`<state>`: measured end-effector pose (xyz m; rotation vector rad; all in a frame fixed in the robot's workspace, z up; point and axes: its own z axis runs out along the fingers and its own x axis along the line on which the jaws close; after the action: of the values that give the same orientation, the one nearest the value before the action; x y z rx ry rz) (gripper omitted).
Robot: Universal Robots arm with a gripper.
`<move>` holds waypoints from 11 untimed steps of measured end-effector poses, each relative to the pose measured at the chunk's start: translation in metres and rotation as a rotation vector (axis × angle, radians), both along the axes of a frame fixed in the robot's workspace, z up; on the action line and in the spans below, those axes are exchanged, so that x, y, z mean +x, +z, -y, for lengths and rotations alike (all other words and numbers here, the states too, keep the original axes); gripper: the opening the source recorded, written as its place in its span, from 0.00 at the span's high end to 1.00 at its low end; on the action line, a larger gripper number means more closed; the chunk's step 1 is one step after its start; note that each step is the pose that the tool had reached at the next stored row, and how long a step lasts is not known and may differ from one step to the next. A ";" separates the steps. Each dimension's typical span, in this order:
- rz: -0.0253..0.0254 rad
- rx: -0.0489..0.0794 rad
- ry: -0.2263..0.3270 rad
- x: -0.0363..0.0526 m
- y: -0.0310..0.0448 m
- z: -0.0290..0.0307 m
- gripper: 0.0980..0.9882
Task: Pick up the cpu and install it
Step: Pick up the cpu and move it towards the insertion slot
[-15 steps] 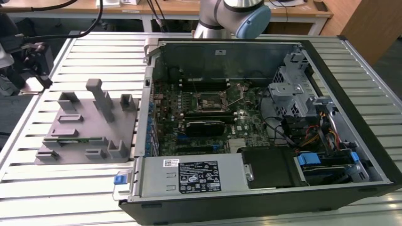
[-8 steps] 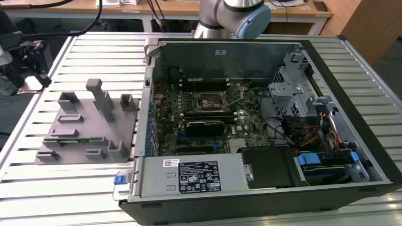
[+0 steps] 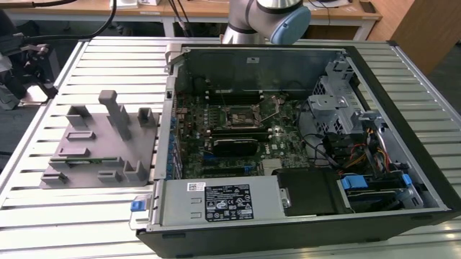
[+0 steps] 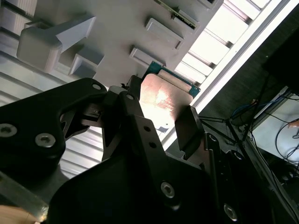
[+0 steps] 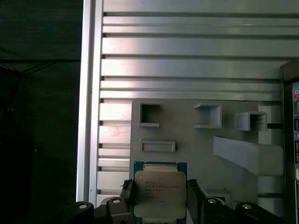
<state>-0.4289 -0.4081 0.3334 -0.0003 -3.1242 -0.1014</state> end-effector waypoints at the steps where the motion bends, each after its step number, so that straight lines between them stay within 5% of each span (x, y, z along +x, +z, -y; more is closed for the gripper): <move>1: 0.0000 0.000 0.000 0.0000 0.0005 0.0000 0.50; 11: 0.0000 0.000 0.000 0.0000 0.0060 0.0000 0.50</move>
<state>-0.4289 -0.4081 0.3394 -0.0004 -3.1241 -0.1013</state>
